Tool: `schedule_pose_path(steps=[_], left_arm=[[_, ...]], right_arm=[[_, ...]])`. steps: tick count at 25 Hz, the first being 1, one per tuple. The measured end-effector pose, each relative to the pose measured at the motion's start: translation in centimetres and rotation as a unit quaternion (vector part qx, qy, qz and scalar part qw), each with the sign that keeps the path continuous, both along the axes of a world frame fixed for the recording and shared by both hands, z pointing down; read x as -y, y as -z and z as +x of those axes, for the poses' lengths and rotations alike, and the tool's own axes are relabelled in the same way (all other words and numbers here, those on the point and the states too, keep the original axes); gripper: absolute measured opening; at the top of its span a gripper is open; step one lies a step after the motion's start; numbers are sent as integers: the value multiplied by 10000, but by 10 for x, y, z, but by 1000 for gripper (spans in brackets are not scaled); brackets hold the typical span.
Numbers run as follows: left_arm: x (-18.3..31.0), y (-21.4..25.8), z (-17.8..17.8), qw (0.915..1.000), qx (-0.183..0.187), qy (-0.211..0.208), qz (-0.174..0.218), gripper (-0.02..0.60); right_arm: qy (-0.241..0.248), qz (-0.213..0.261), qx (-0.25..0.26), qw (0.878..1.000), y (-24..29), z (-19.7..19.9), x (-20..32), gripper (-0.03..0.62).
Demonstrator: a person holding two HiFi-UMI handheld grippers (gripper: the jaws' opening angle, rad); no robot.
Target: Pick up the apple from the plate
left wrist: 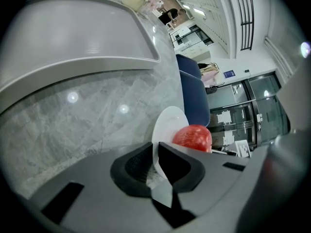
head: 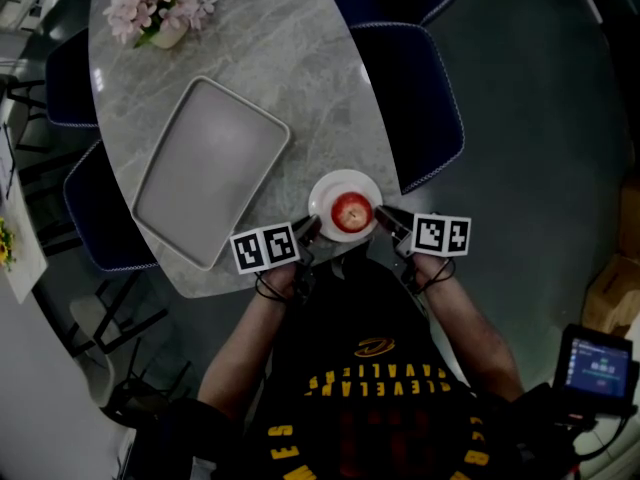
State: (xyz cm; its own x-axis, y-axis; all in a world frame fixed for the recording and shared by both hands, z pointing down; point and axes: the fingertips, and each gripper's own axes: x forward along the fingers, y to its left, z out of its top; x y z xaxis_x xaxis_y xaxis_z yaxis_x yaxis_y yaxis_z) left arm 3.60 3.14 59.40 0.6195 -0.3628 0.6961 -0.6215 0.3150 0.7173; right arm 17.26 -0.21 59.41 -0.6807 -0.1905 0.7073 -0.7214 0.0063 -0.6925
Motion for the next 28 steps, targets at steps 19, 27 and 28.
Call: schedule_pose_path(steps=[19, 27, 28], left_arm=[[3, -11, 0, 9997, 96, -196, -62, 40], [1, -13, 1, 9997, 112, -184, -118, 40], [0, -13, 1, 9997, 111, -180, -126, 40]], right_arm=[[-34, -76, -66, 9999, -11, 0, 3, 41], [-22, -101, -100, 9999, -13, 1, 0, 41], [-13, -101, -104, 9999, -13, 1, 0, 41]])
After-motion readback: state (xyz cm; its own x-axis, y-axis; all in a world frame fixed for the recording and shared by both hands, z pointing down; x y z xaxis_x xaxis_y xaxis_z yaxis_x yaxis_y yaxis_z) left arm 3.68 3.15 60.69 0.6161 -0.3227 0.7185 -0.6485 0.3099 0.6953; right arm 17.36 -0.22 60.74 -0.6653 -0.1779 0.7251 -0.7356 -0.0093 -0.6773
